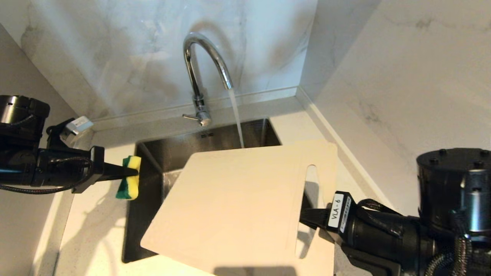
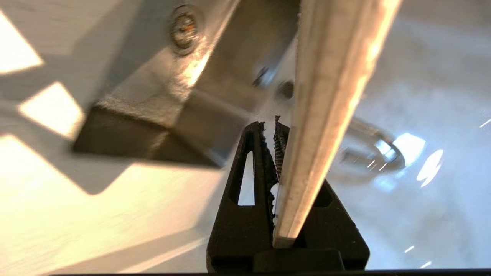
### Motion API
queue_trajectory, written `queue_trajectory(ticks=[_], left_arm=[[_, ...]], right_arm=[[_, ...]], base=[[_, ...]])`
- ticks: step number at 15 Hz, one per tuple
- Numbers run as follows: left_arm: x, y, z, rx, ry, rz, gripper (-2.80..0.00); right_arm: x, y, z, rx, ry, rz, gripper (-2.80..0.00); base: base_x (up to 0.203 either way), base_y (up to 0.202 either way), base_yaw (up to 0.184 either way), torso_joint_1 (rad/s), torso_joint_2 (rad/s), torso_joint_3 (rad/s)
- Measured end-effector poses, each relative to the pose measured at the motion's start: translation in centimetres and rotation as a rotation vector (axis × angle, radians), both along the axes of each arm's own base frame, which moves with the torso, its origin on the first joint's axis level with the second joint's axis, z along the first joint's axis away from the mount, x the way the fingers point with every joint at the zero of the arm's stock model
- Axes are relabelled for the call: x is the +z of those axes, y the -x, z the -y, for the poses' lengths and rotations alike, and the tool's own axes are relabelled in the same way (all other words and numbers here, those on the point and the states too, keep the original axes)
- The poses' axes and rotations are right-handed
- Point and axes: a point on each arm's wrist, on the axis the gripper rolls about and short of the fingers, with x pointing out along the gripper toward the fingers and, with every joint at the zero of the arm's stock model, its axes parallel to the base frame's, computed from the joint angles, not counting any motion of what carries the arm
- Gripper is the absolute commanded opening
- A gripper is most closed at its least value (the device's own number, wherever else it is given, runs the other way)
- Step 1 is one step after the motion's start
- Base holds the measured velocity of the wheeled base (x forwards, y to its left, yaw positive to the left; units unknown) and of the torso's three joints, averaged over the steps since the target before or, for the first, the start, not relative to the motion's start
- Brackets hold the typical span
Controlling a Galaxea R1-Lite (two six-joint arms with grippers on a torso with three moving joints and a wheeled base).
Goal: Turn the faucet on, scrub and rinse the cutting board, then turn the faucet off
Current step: Put down the cutting board
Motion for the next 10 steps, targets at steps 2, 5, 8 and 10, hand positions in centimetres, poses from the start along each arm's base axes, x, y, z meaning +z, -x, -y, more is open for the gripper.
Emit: queue_trajectory(ticks=[2,5,8,10], left_arm=[[-0.1,-0.1,0.0,0.001,0.001,-0.004,-2.8],[-0.4,-0.2,-0.1,0.001,0.007,-0.016,-2.8],[-0.8,-0.7,-0.1,0.005,0.02,0.001,-2.8],[-1.1,-0.9,-0.1,0.008,0.023,-0.007,-2.8]], right_arm=[[-0.2,1.3,1.0,-0.04,-0.023,-0.01,-2.8],[-0.5,2.7,2.5,-0.127,-0.047,-0.006,-2.8],[-1.2,3.7,3.4,-0.16,-0.066,-0.032,-2.8],[-2.0,4.5,4.1,-0.211,-0.077,-0.054,-2.8]], base=[[0.0,0.0,0.0,0.0,0.0,0.0],[0.0,0.0,0.0,0.0,0.0,0.0],[0.0,0.0,0.0,0.0,0.0,0.0],[0.0,0.0,0.0,0.0,0.0,0.0]])
